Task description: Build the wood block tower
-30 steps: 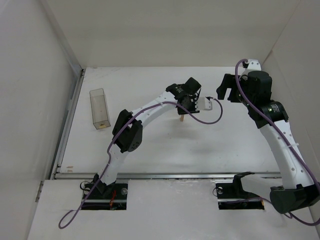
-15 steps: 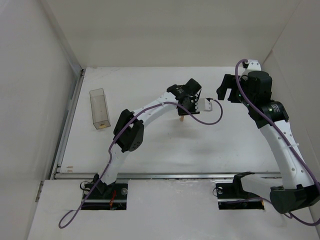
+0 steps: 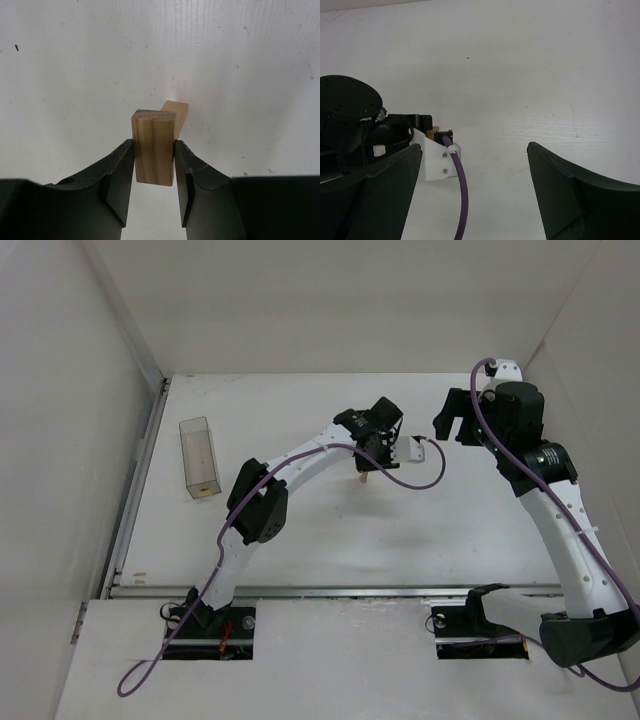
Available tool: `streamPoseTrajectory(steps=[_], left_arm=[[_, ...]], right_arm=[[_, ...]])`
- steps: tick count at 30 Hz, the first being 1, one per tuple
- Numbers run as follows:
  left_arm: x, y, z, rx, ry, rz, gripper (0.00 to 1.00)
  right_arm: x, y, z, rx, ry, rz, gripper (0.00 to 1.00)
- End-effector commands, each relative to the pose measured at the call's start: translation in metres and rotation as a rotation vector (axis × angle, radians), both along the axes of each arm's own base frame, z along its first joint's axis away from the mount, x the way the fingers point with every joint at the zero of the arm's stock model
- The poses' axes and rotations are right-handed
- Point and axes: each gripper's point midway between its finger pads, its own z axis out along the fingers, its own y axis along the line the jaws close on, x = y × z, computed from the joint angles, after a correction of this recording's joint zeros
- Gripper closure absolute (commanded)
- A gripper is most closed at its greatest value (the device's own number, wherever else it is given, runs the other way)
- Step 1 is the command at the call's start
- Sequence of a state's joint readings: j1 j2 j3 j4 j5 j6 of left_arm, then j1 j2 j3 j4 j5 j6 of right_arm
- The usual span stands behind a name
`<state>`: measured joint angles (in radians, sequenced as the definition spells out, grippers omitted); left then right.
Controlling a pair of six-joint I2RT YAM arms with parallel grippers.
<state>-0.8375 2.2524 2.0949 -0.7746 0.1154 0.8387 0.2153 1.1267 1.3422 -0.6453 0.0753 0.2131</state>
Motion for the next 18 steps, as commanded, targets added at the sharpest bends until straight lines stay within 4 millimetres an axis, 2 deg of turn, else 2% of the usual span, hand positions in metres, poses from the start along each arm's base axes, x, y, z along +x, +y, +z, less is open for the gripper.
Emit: streamPoseTrajectory(steps=[1,13,15,16,17,18], left_arm=[[0.002,-0.004,0.020,-0.041,-0.019,0.004,0.68],[0.004,-0.007,0.026,-0.064,-0.033,0.012,0.51],[0.003,-0.009,0.039,-0.094,-0.040,0.013,0.51],[0.002,-0.009,0.039,-0.098,-0.035,0.023,0.50],[0.000,-0.012,0.057,-0.138,-0.046,0.011,0.48],[-0.001,-0.012,0.066,-0.154,-0.052,0.020,0.48]], right_arm=[[0.001,-0.005,0.025,0.002,-0.067,-0.017,0.08],[0.000,-0.004,0.025,0.006,-0.066,-0.008,0.08],[0.000,-0.004,0.025,0.006,-0.066,-0.008,0.08],[0.000,-0.004,0.025,0.006,-0.066,-0.008,0.07],[0.000,-0.004,0.025,0.006,-0.066,-0.008,0.07],[0.000,-0.004,0.025,0.006,-0.066,-0.008,0.07]])
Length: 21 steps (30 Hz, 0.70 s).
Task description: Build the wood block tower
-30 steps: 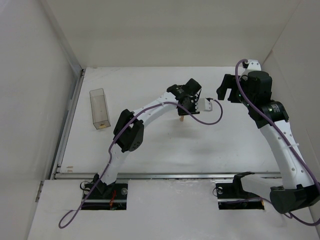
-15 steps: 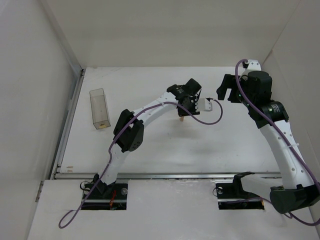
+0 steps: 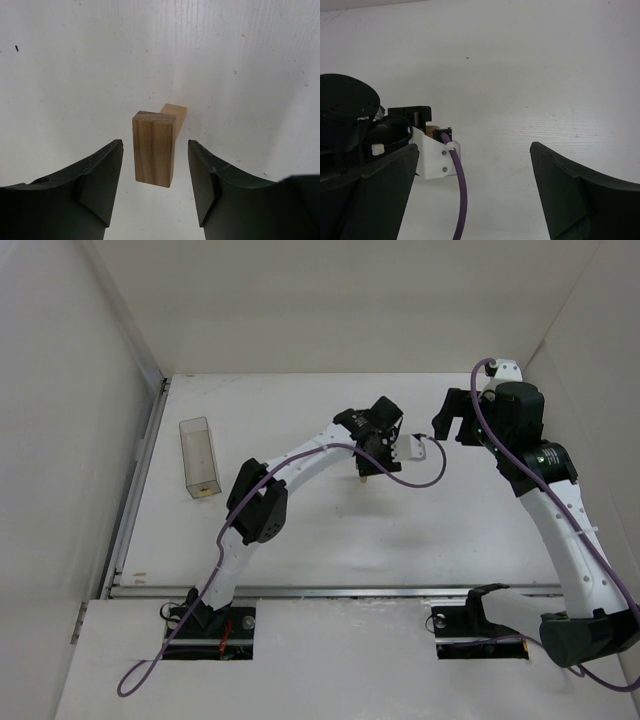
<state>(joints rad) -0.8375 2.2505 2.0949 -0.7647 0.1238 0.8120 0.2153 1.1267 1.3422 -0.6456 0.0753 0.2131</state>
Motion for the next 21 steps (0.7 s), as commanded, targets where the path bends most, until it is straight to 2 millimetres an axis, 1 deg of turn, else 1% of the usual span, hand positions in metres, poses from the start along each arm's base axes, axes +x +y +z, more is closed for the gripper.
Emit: streamPoseTrajectory(steps=[1,2,3,4,5,6,7,8,9,10,11,12,13,14,15,16,17,18,19,20,21], left_arm=[[0.002,-0.008,0.076,-0.165,-0.071,0.011,0.48],[0.002,-0.009,0.091,-0.205,-0.080,0.037,0.47],[-0.003,-0.005,0.114,-0.256,-0.104,0.057,0.47],[0.003,0.003,0.129,-0.302,-0.123,0.097,0.47],[0.011,0.002,0.154,-0.392,-0.177,0.126,0.47],[0.010,0.014,0.180,-0.466,-0.191,0.205,0.47],[0.028,0.032,0.195,-0.492,-0.241,0.314,0.47],[0.040,0.041,0.207,-0.522,-0.274,0.404,0.47],[0.051,0.056,0.218,-0.549,-0.313,0.507,0.47],[0.073,0.092,0.242,-0.599,-0.416,0.706,0.45],[0.079,0.117,0.246,-0.587,-0.460,0.806,0.43],[0.091,0.138,0.264,-0.641,-0.545,0.907,0.37],[0.094,0.167,0.275,-0.657,-0.622,1.019,0.28],[0.102,0.224,0.289,-0.629,-0.776,1.243,0.17],[0.104,0.253,0.299,-0.662,-0.852,1.387,0.00],[0.104,0.280,0.309,-0.689,-0.928,1.504,0.00],[0.094,0.314,0.326,-0.701,-1.012,1.643,0.00],[0.096,0.347,0.330,-0.698,-1.047,1.724,0.00],[0.094,0.361,0.327,-0.703,-1.039,1.775,0.00],[0.090,0.375,0.332,-0.725,-1.038,1.796,0.00],[0.089,0.397,0.335,-0.736,-1.046,1.830,0.00]], right_arm=[[0.001,-0.006,0.029,0.003,-0.076,-0.021,0.00],[0.000,-0.009,0.028,-0.004,-0.068,-0.033,0.00],[0.001,-0.017,0.028,-0.002,-0.070,-0.090,0.00],[0.002,-0.022,0.028,-0.003,-0.073,-0.127,0.00],[0.002,-0.028,0.029,-0.006,-0.076,-0.166,0.00],[0.000,-0.035,0.033,-0.006,-0.090,-0.208,0.00],[0.000,-0.048,0.034,-0.011,-0.098,-0.290,0.00],[0.000,-0.054,0.035,-0.013,-0.103,-0.330,0.00],[-0.001,-0.060,0.036,-0.013,-0.109,-0.373,0.00],[-0.002,-0.072,0.037,-0.016,-0.120,-0.448,0.00],[-0.003,-0.077,0.038,-0.018,-0.126,-0.480,0.00],[-0.004,-0.082,0.039,-0.029,-0.130,-0.507,0.00],[-0.005,-0.085,0.040,-0.027,-0.135,-0.534,0.00],[-0.007,-0.092,0.047,-0.028,-0.165,-0.568,0.00],[-0.007,-0.093,0.046,-0.023,-0.169,-0.585,0.00],[-0.008,-0.095,0.045,-0.024,-0.175,-0.594,0.00],[-0.008,-0.095,0.045,-0.024,-0.175,-0.594,0.00],[-0.009,-0.097,0.045,-0.022,-0.186,-0.603,0.00],[-0.008,-0.096,0.044,-0.021,-0.187,-0.603,0.00],[-0.010,-0.097,0.046,-0.017,-0.195,-0.603,0.00],[-0.010,-0.098,0.048,-0.015,-0.205,-0.612,0.00]])
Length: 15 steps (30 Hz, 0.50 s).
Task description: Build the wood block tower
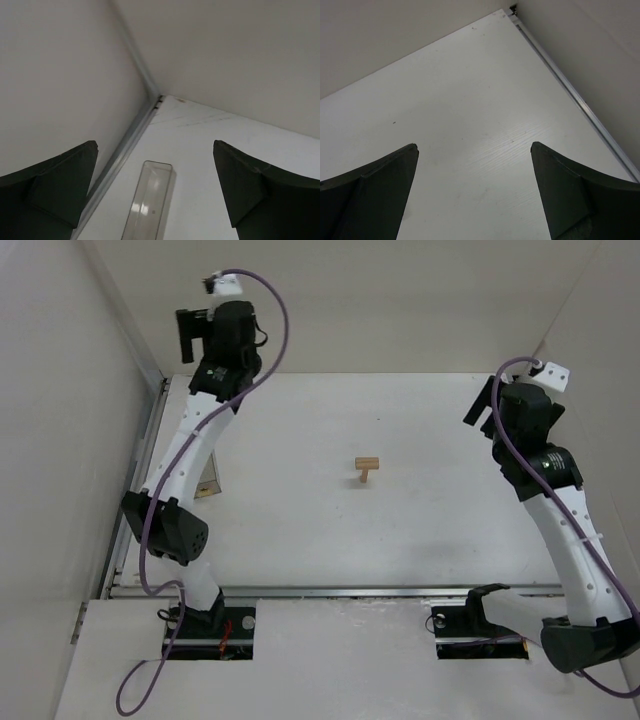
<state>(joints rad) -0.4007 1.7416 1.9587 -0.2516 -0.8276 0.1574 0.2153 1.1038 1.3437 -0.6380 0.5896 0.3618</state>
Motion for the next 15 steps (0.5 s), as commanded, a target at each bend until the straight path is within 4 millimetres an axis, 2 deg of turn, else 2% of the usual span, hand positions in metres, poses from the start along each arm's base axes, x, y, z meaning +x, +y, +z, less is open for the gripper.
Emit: streamPoseTrajectory(steps=[1,4,6,15], left_arm=[[-0.025,0.073,0.023,-0.135,-0.146,0.274,0.00],[-0.033,0.100,0.028,-0.159,-0.170,0.307,0.00],[-0.036,0.105,0.032,-0.163,-0.180,0.309,0.00],[-0.037,0.102,0.032,-0.165,-0.166,0.280,0.00]], right_arm=[[-0.005,-0.014,0.025,0.013,-0.110,-0.081,0.00],[-0.004,-0.014,0.027,0.015,-0.118,-0.081,0.00],[-0.004,-0.014,0.031,0.017,-0.127,-0.081,0.00],[-0.007,-0.015,0.031,0.017,-0.127,-0.081,0.00]])
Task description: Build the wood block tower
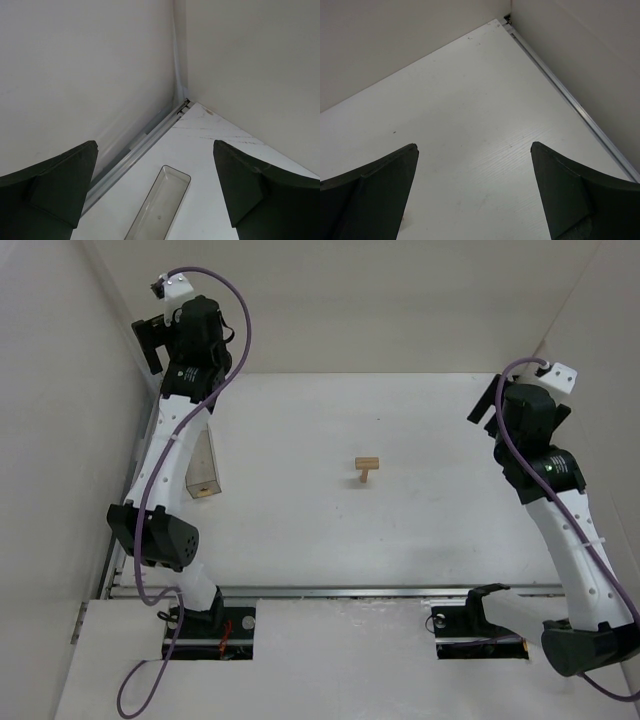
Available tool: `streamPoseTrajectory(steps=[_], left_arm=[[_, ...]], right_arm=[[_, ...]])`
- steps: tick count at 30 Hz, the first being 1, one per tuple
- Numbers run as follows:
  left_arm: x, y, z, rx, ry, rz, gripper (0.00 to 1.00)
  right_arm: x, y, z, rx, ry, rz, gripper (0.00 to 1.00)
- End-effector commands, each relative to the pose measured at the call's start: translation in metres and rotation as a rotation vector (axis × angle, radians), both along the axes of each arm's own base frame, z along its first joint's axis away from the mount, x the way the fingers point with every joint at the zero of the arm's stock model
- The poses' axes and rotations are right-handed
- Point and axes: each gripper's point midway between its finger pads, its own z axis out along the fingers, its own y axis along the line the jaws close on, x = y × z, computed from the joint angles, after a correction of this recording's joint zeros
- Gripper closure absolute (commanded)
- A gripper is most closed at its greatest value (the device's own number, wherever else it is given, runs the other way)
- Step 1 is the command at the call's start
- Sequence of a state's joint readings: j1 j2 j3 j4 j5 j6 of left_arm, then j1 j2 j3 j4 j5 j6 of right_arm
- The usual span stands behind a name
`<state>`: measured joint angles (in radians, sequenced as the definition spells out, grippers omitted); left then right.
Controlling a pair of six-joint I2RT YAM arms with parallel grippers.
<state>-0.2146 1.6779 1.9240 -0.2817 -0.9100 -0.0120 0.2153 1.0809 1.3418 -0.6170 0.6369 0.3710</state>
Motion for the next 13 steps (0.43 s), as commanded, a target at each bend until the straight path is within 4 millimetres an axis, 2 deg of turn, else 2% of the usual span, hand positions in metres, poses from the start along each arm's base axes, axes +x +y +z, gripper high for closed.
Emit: streamPoseTrajectory(steps=[1,6,10,13], left_arm=[[-0.0141,0.0020,0.0186,-0.029,-0.062,-0.001,0.00],[-0.0128,-0.0006,0.0150,-0.037,-0.051,-0.018,0.00],[-0.0139,-0.0029,0.0164,-0.040,-0.049,-0.041,0.00],[-0.0138,-0.0032,0.0112,-0.044,-0.037,-0.040,0.00]], right_arm=[[-0.0050,-0.0071,0.0228,0.019,-0.090,-0.034,0.00],[-0.0061,-0.0046,0.0171,0.023,-0.080,-0.016,0.00],[-0.0077,-0.0016,0.0216,0.027,-0.101,0.008,0.00],[-0.0077,0.0013,0.0151,0.016,-0.087,0.035,0.00]])
